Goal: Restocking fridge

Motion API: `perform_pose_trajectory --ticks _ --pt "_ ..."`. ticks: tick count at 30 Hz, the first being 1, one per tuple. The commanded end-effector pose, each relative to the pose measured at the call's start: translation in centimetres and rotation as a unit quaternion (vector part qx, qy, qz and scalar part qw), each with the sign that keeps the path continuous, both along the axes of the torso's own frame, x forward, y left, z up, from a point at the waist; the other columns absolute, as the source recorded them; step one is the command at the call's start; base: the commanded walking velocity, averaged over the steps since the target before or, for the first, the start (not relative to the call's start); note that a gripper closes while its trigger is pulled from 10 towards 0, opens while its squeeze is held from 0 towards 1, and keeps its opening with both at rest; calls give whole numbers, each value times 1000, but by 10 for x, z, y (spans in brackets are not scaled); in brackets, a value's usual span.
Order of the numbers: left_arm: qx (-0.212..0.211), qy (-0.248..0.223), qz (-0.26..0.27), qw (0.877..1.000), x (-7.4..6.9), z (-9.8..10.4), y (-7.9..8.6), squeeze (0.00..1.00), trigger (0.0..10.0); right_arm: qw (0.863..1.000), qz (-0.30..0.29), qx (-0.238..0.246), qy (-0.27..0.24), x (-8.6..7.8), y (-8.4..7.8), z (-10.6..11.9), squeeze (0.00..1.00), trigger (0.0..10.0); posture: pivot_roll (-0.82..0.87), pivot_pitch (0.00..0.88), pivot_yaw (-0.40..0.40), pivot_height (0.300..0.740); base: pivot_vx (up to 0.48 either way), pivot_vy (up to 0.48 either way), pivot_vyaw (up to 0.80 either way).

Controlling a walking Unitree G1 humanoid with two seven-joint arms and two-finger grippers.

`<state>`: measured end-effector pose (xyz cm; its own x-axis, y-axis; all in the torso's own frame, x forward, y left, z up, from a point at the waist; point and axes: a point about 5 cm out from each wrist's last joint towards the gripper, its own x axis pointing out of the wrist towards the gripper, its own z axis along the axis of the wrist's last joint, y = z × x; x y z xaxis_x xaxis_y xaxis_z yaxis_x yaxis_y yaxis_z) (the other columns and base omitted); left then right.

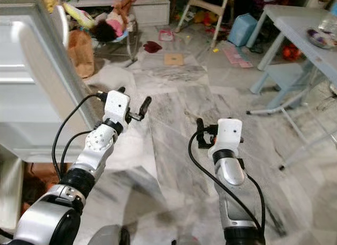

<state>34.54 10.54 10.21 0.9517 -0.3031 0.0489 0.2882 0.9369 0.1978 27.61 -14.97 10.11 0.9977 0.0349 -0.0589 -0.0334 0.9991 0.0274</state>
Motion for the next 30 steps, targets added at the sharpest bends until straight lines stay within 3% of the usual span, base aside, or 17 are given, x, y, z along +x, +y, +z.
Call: perform_pose_trajectory --ticks 1,7,9,13,16,17,23,26,29,30 --pt "-3 -13 16 1000 -2 0 1 0 10000 1000 -12 -7 3 -2 -8 -3 0 10000 -43 55 -56 740 0 0 0" --pt "-12 -6 50 999 -10 -7 22 0 10000 1000 -11 -7 -2 -2 -9 -2 0 10000 -50 51 -48 740 0 0 0" --pt "-24 -14 41 999 -20 -8 32 0 10000 1000 -14 -8 -3 -2 -10 -2 0 10000 -49 50 -49 740 0 0 0" --pt "-24 -19 15 999 -31 -8 35 0 10000 1000 -12 -12 -3 -2 -10 -3 0 10000 -43 49 -51 740 0 0 0" --pt "18 -42 -7 999 -47 -8 42 0 10000 1000 -9 -15 -2 -2 -11 -3 0 10000 -34 51 -55 740 0 0 0" --pt "25 -32 21 999 -50 -13 51 0 10000 1000 -8 -16 -2 -1 -11 -4 0 10000 -29 53 -56 740 0 0 0" --pt "-15 17 102 994 -45 -24 73 0 10000 1000 -3 -19 -3 1 -9 -3 0 10000 -34 56 -62 740 0 0 0" --pt "-11 30 119 992 -42 -25 78 0 10000 1000 -4 -19 -3 1 -10 -3 0 10000 -34 56 -62 740 0 0 0" --pt "22 65 164 984 -36 -30 90 0 10000 1000 -7 -21 -3 0 -12 -3 0 10000 -45 60 -60 740 0 0 0" --pt "6 77 177 981 -32 -32 91 0 10000 1000 -7 -22 -3 0 -12 -3 0 10000 -45 60 -60 740 0 0 0"
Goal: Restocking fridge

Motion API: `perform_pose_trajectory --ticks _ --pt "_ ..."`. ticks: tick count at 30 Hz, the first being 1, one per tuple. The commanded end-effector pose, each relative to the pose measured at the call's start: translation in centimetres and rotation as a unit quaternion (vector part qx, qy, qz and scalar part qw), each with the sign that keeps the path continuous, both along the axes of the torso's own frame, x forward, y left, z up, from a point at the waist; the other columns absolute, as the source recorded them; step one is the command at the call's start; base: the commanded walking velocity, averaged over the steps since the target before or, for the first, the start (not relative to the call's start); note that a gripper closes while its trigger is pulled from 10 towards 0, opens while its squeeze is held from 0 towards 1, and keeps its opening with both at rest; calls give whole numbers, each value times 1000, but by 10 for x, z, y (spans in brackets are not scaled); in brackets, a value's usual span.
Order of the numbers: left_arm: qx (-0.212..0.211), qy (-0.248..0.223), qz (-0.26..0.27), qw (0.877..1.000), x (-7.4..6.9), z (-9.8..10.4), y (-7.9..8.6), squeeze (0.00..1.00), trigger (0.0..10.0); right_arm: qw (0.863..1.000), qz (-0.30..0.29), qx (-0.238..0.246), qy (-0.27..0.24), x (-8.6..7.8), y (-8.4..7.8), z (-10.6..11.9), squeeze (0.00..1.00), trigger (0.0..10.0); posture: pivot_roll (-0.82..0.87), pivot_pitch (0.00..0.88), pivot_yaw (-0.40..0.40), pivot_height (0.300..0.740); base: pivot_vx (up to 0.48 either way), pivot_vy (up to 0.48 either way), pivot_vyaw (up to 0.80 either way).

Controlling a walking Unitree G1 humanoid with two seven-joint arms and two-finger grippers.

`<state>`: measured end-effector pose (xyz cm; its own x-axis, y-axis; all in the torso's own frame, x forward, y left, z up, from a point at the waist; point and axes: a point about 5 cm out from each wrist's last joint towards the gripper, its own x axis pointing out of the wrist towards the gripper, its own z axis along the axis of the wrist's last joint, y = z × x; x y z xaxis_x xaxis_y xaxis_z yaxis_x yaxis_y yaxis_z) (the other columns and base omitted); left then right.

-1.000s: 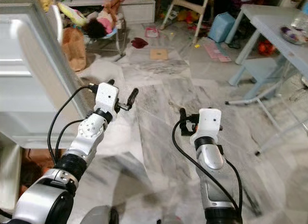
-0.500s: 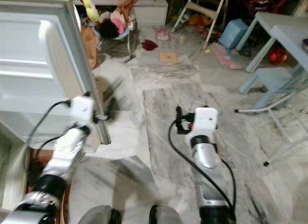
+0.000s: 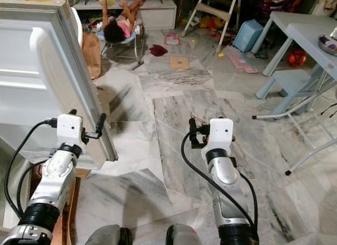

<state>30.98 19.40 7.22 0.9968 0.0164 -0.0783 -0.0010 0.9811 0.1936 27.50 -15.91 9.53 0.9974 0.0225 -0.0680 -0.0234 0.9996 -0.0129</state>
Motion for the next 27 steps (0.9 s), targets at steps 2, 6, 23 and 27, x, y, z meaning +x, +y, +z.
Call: perform_pose_trajectory --ticks 2,6,23,27 --pt "-13 19 14 1000 11 0 -1 0 10000 1000 -2 -2 -7 2 -2 3 0 10000 -46 63 -62 740 0 0 0" --pt "-3 14 19 1000 27 8 -10 0 10000 1000 0 -3 -6 2 -1 3 0 10000 -48 64 -68 740 0 0 0" --pt "-10 -24 -192 981 73 78 -151 0 10000 1000 -8 -4 -6 1 -1 3 0 10000 -74 55 -54 740 0 0 0" --pt "-1 -42 -271 962 61 81 -187 0 10000 1000 -9 -2 -6 1 1 2 0 10000 -76 56 -47 740 0 0 0"
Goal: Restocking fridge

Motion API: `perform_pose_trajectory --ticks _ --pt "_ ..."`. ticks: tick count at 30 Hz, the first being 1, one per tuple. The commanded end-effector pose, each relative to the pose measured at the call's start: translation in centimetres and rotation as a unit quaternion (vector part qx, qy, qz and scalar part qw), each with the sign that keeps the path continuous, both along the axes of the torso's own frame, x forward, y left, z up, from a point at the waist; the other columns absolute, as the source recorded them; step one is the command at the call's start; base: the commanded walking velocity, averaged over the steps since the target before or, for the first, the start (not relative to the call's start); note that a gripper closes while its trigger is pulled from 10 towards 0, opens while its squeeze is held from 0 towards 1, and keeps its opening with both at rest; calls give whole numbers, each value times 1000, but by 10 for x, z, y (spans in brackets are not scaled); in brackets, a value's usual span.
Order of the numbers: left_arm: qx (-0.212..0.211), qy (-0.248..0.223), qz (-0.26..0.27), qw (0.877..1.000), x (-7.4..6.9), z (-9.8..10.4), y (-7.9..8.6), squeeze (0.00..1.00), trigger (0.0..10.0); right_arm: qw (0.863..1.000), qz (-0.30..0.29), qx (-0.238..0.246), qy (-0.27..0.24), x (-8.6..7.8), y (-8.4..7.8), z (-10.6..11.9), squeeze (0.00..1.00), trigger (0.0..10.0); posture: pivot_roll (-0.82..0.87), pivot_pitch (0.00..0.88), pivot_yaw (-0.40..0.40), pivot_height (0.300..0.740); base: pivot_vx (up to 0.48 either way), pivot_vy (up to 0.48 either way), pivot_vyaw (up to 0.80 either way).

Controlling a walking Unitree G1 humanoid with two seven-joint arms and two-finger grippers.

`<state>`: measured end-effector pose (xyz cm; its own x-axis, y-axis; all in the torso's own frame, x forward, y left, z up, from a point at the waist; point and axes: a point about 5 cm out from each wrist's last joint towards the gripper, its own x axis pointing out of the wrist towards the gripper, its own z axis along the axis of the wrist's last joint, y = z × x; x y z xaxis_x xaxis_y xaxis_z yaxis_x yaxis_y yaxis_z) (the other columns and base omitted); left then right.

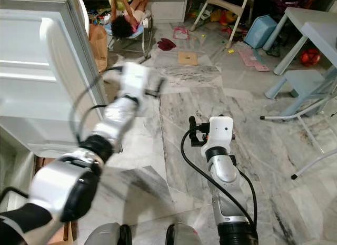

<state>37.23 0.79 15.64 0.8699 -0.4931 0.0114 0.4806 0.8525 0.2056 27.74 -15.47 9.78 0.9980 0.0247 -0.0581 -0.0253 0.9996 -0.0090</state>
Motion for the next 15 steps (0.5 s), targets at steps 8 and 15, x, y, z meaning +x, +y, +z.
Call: perform_pose_trajectory --ticks 8,15 --pt "47 28 -68 996 -28 -59 37 0 10000 1000 -15 8 -2 -4 -4 -1 0 10000 -59 70 -41 740 0 0 0" --pt "74 51 88 992 -38 -91 121 0 10000 1000 -8 13 1 -2 -1 -3 0 10000 -36 75 -50 740 0 0 0"
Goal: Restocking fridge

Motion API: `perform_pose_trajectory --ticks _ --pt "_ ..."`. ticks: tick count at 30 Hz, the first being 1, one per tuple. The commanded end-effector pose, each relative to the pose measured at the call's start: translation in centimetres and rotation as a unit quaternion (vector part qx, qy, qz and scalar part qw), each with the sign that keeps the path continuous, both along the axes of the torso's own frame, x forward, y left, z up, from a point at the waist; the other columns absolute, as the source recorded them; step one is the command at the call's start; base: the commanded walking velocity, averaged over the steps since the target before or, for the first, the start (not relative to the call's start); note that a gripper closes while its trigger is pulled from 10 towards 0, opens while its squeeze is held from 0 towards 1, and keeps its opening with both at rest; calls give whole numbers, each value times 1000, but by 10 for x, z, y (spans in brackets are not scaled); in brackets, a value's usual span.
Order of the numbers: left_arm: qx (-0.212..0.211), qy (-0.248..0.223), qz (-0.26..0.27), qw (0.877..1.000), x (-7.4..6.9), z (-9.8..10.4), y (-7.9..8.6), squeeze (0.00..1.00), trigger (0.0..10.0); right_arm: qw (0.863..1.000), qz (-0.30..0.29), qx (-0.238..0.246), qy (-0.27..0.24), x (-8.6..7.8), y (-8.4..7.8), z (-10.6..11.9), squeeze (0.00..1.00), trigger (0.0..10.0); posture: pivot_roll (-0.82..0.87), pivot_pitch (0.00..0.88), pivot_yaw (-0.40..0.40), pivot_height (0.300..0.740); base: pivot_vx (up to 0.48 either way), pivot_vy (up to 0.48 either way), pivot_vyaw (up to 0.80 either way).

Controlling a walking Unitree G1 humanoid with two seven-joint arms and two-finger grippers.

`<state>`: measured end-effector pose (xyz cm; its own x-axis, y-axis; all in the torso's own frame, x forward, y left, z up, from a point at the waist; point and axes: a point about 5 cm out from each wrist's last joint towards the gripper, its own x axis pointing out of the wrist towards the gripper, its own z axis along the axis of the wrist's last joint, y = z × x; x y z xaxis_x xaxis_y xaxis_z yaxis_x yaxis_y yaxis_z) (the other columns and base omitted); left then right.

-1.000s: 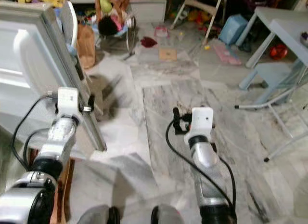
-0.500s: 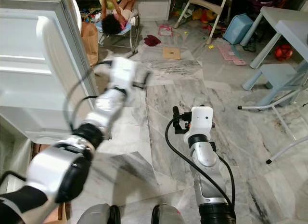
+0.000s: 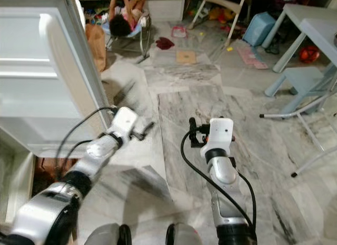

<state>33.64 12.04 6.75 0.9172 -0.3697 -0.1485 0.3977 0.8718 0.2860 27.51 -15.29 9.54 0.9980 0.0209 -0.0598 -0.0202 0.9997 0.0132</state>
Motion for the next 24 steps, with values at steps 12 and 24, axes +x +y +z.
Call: perform_pose_trajectory --ticks 12,24 --pt "5 13 281 960 -21 -12 104 0 10000 1000 -5 -3 1 -1 -7 1 0 10000 -41 81 -60 740 0 0 0" --pt "-54 2 216 975 35 36 35 0 10000 1000 -1 -10 1 4 -5 3 0 10000 -57 60 -66 740 0 0 0"
